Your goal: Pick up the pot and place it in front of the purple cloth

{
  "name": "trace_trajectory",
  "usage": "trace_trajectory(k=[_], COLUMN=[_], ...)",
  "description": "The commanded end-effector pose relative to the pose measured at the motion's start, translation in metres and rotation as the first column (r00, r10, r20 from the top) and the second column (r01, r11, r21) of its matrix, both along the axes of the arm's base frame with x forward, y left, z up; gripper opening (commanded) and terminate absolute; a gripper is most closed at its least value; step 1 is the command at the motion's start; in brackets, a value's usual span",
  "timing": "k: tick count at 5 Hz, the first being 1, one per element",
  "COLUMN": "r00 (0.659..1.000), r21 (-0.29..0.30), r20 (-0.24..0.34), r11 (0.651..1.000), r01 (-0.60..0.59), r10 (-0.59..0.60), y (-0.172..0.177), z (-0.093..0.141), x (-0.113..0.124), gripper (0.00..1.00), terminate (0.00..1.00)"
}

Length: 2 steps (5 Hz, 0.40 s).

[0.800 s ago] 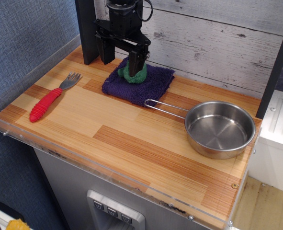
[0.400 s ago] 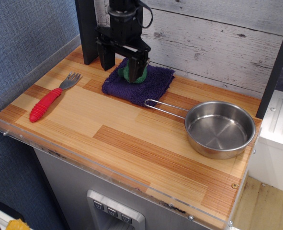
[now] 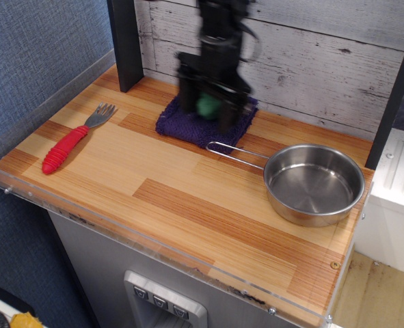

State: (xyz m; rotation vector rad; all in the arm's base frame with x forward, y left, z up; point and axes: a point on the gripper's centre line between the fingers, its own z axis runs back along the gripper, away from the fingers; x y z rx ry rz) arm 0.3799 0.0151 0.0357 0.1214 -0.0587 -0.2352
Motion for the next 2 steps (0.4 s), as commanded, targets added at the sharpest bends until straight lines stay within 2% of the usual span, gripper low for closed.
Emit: trace_trajectory(k=[1, 2], r00=[0.997, 0.996], r21=[0.080, 0.059], r20=[0.071, 0.092], r11=[0.997, 0.998], r01=[0.024, -0.023], r10=[-0.030, 0.017], y=[-0.026, -0.010], z=[0.044, 0.055], x=[0.003, -0.007], gripper=[1.00, 1.00], terminate=[0.00, 0.00])
